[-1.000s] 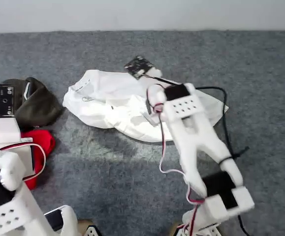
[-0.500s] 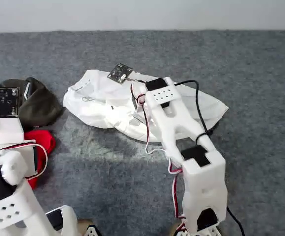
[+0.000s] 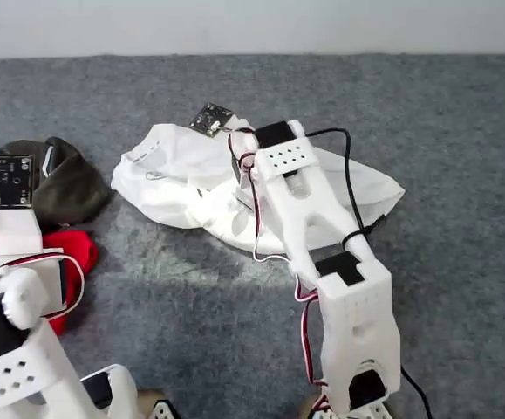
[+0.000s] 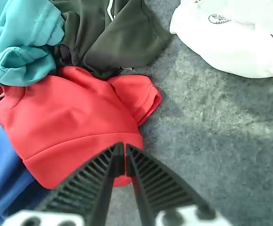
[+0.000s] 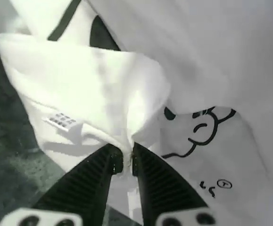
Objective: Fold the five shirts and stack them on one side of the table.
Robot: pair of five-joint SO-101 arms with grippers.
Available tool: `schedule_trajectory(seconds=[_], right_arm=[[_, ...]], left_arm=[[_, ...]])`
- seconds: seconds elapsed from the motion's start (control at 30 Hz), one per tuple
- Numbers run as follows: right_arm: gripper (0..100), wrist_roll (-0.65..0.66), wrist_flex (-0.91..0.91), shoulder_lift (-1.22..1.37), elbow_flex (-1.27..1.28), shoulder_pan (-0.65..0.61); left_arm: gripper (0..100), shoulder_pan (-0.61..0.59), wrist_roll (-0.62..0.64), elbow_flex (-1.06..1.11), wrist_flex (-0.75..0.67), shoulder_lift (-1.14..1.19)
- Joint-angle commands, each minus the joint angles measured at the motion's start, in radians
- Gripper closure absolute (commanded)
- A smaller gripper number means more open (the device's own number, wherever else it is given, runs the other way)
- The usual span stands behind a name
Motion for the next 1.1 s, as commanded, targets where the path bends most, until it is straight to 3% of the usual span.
schedule_trajectory(seconds=[0.0, 0.33, 0.6, 0.8, 1.07], right_arm=[[99.0, 0.009, 0.114, -0.125, -0.049, -0.004], [99.0, 0.008, 0.357, -0.260, -0.023, 0.001], [99.0, 0.100, 0.355, -0.492, 0.376, 0.091], [99.0, 0.261, 0.341, -0.728, 0.667, 0.343], [99.0, 0.493, 0.234, -0.872, 0.836, 0.710]], left_arm=[[99, 0.005, 0.008, -0.004, 0.009, -0.009], [99, 0.006, 0.008, -0.004, 0.009, -0.009], [99, 0.006, 0.008, -0.004, 0.009, -0.009], [99, 0.009, 0.006, -0.004, 0.009, -0.009], [99, 0.011, 0.003, -0.004, 0.011, -0.009]])
